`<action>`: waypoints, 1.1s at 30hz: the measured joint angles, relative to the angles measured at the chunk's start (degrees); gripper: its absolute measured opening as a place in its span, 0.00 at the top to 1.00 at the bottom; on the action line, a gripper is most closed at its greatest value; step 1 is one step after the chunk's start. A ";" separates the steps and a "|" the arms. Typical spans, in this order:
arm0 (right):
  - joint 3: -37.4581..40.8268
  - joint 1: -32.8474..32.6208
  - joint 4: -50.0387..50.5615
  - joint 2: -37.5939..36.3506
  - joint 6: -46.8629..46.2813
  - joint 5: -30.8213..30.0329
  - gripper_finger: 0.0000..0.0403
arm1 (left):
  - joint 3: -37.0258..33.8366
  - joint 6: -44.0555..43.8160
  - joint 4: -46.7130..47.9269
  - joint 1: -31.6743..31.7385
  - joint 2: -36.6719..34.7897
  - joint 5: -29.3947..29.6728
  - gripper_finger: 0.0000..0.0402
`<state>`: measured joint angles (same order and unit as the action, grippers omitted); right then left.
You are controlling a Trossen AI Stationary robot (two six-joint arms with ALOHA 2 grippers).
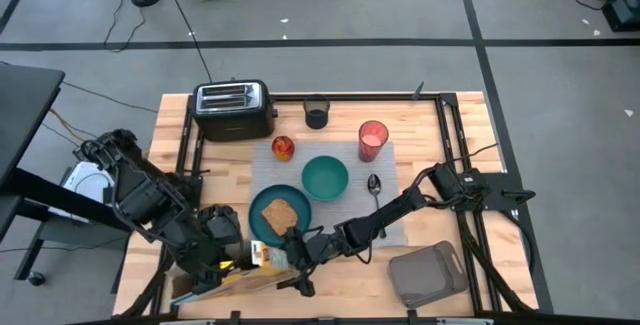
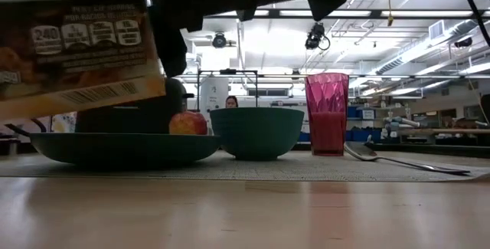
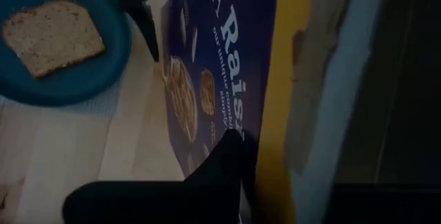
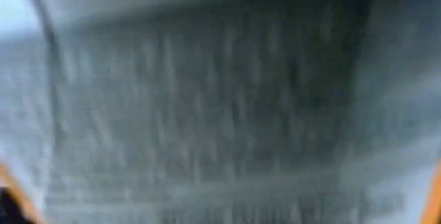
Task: Arrange a breakfast setting
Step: Pour the cereal from the yellow cereal box into the green bowl
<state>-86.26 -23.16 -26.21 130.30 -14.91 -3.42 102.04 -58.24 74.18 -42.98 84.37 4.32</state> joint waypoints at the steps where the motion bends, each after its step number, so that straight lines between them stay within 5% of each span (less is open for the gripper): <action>1: 0.00 0.02 -0.39 0.00 0.18 -0.02 0.08 | 0.00 0.00 0.11 0.00 0.01 0.02 0.99; 13: 0.00 -0.11 -2.30 -0.02 1.44 2.23 0.58 | 0.00 0.37 -0.37 0.03 -0.13 0.31 0.88; 24: 0.07 -1.30 17.30 -11.12 5.91 3.25 0.59 | 0.02 -8.26 -0.16 0.02 -10.93 -5.48 0.59; 26: 0.07 -1.96 23.31 -15.67 7.60 3.94 0.59 | 0.06 -10.75 -0.20 -0.58 -14.81 -0.91 0.58; 33: 0.07 -4.82 43.61 -34.39 6.95 0.84 0.59 | 0.13 -0.17 -1.50 -7.57 -21.73 31.99 0.57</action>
<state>-86.19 -27.98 17.40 95.91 -7.96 -2.58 102.17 -58.41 72.68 -50.55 62.64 36.30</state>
